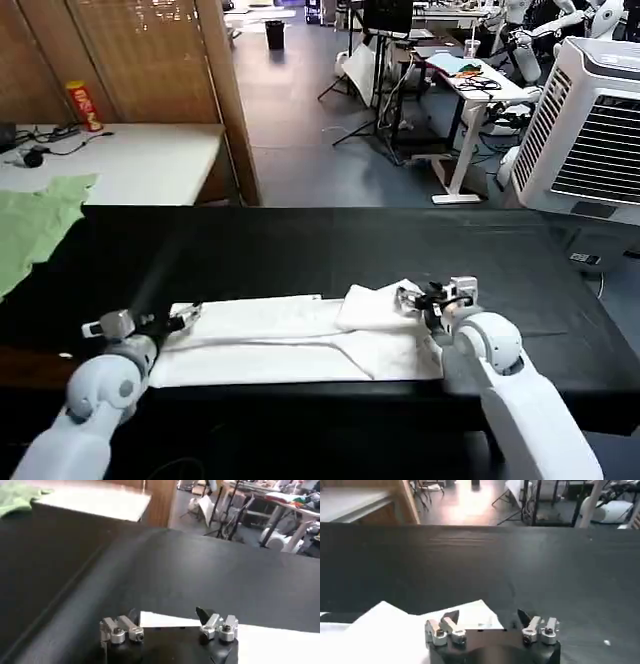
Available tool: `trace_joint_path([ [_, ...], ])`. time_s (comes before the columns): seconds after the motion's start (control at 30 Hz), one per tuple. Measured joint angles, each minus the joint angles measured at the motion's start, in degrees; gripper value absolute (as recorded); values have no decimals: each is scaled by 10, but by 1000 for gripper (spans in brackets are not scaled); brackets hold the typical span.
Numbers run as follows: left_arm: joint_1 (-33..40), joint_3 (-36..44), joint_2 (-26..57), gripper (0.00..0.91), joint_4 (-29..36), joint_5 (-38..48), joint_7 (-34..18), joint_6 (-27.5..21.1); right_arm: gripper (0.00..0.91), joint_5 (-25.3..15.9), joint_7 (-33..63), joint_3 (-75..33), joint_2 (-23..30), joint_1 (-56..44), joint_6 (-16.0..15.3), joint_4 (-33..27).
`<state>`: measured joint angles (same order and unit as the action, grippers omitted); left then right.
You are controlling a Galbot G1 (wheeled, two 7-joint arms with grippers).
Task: Fold and organize the clothes.
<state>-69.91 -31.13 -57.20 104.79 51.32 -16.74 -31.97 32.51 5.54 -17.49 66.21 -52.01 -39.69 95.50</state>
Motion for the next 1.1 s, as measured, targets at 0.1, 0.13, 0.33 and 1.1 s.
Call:
trace_joint_path([
  [0.1, -2, -2, -1, 0, -4, -1, 5, 2, 98, -7, 0, 1, 8, -1, 8, -4],
  [0.13, -3, -2, -1, 0, -5, -1, 7, 2, 78, -10, 2, 1, 11, -2, 13, -4],
  [0.33, 0, -2, -6, 0, -13, -34, 20, 18, 0, -39, 63, 0, 28, -18, 54, 11],
  [1.1, 13, -6, 10, 878, -20, -104, 67, 59, 878, -13, 42, -44, -11, -108, 27, 138],
])
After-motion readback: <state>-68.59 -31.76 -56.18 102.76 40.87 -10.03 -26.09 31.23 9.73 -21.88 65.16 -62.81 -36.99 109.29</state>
